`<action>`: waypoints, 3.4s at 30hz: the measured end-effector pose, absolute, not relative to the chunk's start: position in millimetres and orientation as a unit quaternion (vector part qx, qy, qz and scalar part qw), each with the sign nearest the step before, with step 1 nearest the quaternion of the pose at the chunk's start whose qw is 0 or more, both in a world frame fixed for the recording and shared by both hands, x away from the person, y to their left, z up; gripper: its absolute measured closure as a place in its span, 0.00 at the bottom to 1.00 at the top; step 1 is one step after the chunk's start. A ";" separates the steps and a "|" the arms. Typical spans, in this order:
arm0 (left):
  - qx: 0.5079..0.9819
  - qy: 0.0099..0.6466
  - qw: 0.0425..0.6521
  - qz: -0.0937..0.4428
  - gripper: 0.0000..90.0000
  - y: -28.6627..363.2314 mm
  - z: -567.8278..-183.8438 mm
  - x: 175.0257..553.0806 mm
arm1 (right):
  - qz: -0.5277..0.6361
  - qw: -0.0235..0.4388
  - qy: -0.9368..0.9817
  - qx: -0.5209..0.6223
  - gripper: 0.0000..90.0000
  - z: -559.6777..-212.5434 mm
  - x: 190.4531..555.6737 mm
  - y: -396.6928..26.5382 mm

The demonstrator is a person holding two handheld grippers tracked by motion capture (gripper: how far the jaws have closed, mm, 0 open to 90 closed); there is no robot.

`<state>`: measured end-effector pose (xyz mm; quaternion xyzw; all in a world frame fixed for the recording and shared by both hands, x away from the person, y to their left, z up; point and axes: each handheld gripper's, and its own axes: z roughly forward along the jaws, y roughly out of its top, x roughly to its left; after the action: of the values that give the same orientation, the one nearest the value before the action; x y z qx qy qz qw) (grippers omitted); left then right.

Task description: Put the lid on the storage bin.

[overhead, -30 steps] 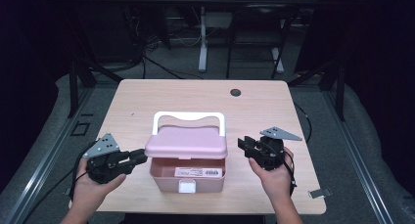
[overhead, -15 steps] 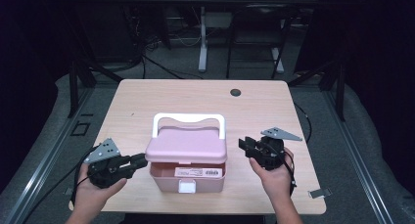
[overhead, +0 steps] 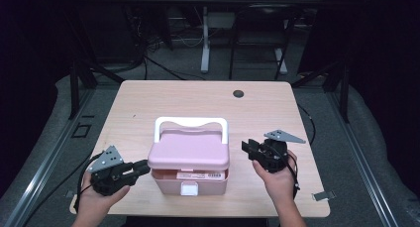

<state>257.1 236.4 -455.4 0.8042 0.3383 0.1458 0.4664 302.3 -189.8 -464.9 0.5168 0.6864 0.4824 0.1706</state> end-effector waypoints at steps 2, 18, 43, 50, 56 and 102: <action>0.803 0.339 0.467 0.146 0.85 236.7 -456.7 256.7 | 0.483 0.171 0.686 0.516 0.75 -465.7 302.7 -189.7; 0.807 0.342 0.457 0.149 0.84 237.9 -466.7 254.0 | 0.482 0.170 0.686 0.518 0.75 -467.2 303.1 -190.7; 0.797 0.377 0.449 0.146 0.76 254.9 -476.6 262.5 | 0.480 0.171 0.683 0.523 0.71 -470.1 304.4 -194.3; 0.790 0.390 0.448 0.150 0.66 260.9 -478.4 271.9 | 0.475 0.180 0.685 0.523 0.68 -473.5 304.2 -196.1; 0.785 0.401 0.446 0.155 0.56 265.0 -478.3 284.5 | 0.470 0.188 0.685 0.525 0.65 -477.2 305.9 -198.6; 0.761 0.461 0.423 0.172 0.55 274.9 -527.4 344.3 | 0.431 0.239 0.686 0.534 0.59 -517.8 302.8 -204.6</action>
<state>344.3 274.9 -527.4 0.7605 0.4613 0.1723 0.4231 302.8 -204.6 -517.8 0.5345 0.6864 0.4312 0.2394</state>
